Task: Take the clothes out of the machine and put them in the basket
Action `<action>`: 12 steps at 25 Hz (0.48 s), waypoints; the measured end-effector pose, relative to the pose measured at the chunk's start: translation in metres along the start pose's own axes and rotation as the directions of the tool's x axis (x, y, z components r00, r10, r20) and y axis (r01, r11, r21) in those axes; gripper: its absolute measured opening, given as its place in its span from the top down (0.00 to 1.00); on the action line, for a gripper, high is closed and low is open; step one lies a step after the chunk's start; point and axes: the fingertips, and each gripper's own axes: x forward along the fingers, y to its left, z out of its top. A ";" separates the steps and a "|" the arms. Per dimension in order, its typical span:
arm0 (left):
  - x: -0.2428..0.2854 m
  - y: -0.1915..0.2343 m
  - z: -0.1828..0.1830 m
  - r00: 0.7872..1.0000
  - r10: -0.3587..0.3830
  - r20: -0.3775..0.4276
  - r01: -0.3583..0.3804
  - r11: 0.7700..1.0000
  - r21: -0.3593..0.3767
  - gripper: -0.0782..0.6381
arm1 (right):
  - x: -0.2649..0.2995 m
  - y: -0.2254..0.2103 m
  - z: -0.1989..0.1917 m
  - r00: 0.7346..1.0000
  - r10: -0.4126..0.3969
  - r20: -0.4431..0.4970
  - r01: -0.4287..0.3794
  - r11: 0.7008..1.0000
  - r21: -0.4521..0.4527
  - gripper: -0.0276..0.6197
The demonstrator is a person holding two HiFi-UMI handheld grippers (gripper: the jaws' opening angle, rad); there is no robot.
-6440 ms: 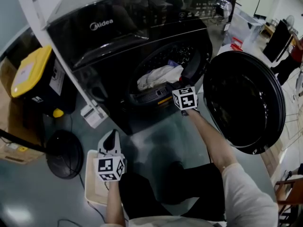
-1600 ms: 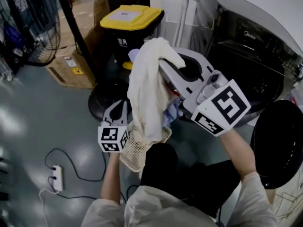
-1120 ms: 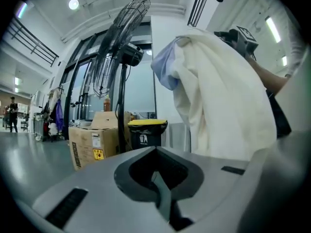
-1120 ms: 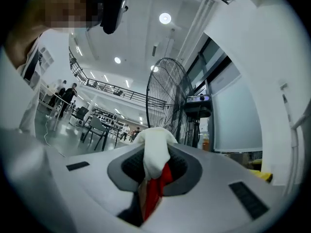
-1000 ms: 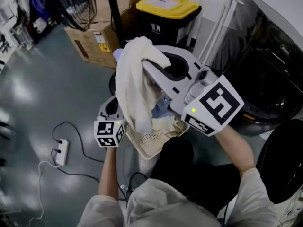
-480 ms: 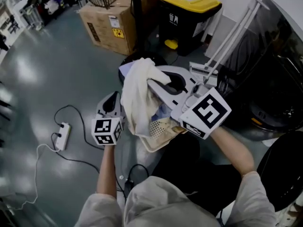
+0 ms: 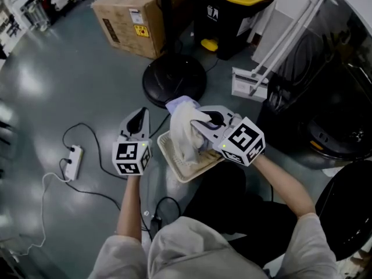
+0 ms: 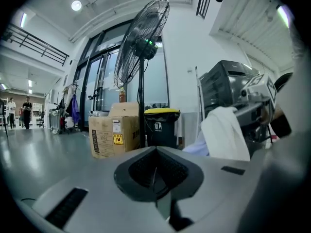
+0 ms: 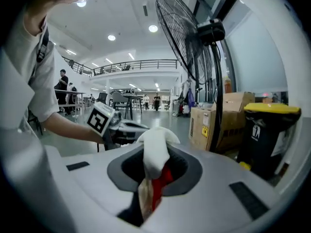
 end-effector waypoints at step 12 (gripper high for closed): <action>0.006 -0.023 -0.024 0.998 -0.022 -0.061 0.024 1.000 0.021 0.87 | 0.040 0.006 -0.186 0.959 0.076 -0.273 -0.047 0.993 0.112 0.86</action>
